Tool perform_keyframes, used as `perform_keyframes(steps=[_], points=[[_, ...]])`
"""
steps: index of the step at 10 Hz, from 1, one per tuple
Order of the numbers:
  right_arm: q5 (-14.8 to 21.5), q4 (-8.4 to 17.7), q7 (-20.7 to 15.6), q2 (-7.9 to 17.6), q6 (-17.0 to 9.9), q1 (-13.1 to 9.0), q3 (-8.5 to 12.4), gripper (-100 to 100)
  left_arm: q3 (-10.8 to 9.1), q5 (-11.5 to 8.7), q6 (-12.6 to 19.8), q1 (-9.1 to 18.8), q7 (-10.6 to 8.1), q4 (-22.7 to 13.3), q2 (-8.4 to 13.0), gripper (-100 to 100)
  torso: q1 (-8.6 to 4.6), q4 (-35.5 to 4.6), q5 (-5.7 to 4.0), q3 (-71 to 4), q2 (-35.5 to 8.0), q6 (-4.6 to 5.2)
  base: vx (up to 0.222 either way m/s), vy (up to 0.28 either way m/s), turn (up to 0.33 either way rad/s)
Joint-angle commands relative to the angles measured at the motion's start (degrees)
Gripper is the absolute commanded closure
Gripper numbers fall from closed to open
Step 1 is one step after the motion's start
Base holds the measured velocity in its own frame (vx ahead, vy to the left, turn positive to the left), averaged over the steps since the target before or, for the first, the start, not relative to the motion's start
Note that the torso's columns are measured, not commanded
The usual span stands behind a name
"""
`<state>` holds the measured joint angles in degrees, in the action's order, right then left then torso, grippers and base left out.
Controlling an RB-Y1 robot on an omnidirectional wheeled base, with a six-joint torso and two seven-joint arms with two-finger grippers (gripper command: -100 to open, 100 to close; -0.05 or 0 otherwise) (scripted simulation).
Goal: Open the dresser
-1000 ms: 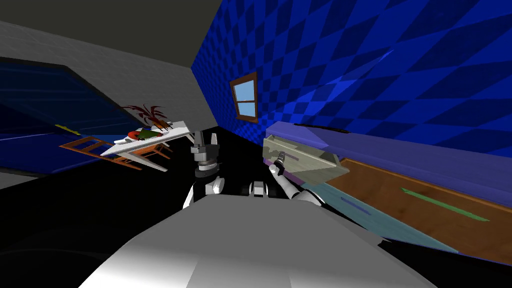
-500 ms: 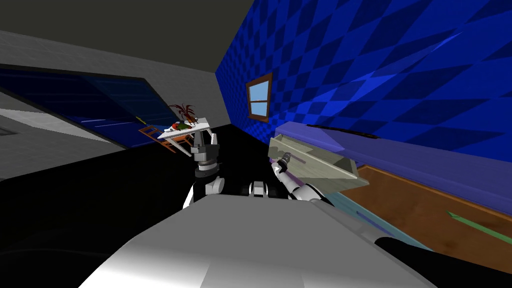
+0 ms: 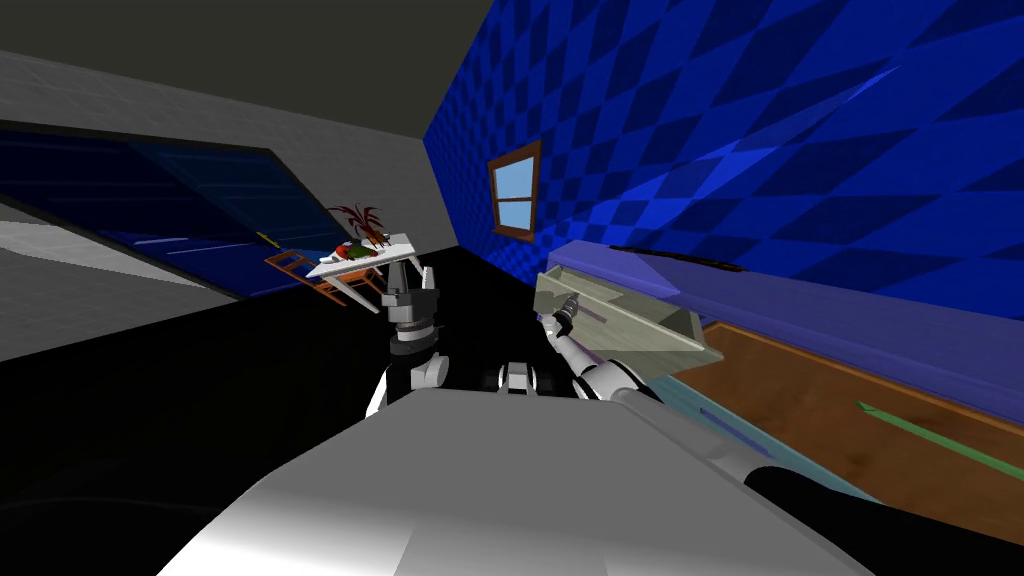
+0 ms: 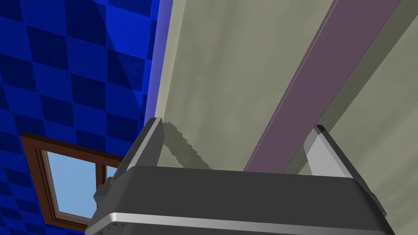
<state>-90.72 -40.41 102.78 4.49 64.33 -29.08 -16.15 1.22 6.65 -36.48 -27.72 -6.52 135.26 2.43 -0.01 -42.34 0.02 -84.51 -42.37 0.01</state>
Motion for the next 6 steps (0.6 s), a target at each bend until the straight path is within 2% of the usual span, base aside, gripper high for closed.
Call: perform_keyframes(steps=[1,3,4,6], points=[[-0.30,0.14,-2.72,-0.47,-1.48,-2.71,1.60,-100,0.00,0.00,0.00,0.00,0.00,0.00,0.00,0,0.02,0.00,-0.01,0.03,-0.05,-0.01,-0.063,0.001,-0.036],[-0.33,-0.37,-2.91,-0.45,-1.51,-2.04,1.46,-100,0.00,0.00,0.00,0.00,0.00,0.00,0.00,0,0.07,-0.07,0.07,0.00,-0.01,0.02,-0.024,-0.004,-0.001],[-0.34,-0.12,-2.75,-0.51,-1.57,-2.14,1.47,0,0.00,0.00,0.00,0.00,0.00,0.00,0.00,0,0.09,-0.04,0.07,-0.02,0.03,0.04,0.000,0.000,0.000],[-0.37,-0.10,-2.76,-0.56,-1.62,-2.07,1.46,0,0.00,0.00,0.00,0.00,0.00,0.00,0.00,0,0.06,0.00,0.03,-0.03,0.03,0.01,0.000,0.000,0.000]])
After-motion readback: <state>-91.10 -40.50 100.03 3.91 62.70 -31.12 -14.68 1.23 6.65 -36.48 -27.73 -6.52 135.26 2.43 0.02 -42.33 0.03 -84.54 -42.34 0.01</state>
